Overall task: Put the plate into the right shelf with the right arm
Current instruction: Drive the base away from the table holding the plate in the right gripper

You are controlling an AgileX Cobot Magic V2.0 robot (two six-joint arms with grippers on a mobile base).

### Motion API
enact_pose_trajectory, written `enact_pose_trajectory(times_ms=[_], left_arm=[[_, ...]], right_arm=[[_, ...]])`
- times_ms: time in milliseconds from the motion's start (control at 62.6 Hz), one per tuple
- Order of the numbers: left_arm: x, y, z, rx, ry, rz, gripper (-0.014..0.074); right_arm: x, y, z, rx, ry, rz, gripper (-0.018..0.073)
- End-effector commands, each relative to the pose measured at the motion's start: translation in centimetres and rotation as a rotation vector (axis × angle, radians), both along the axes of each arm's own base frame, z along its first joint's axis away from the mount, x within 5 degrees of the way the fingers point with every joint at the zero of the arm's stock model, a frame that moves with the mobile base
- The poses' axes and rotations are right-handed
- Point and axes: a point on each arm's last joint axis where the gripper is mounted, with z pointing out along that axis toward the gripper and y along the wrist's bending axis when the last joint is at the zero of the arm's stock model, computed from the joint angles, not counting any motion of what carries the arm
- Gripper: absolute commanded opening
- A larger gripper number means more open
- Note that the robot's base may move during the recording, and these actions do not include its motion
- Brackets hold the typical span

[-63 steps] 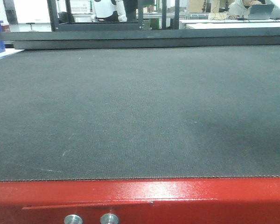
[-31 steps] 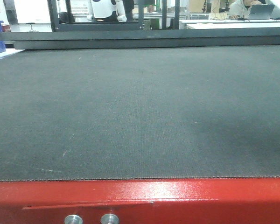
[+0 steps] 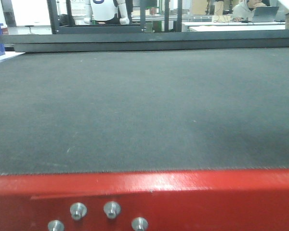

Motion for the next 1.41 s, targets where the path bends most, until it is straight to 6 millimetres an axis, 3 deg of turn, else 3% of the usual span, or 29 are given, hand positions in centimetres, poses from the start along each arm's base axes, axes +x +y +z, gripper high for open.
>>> enact_pose_trajectory(times_ms=[0,1390], left_arm=[[-0.08,0.1,0.52,-0.018,-0.089,0.009,-0.0128],[-0.08,0.1,0.52,-0.018,-0.089,0.009,-0.0128]], right_arm=[[-0.24,-0.12,1.74,-0.003,-0.113,-0.016,0.0054],[-0.24,-0.12,1.74,-0.003,-0.113,-0.016,0.0054]])
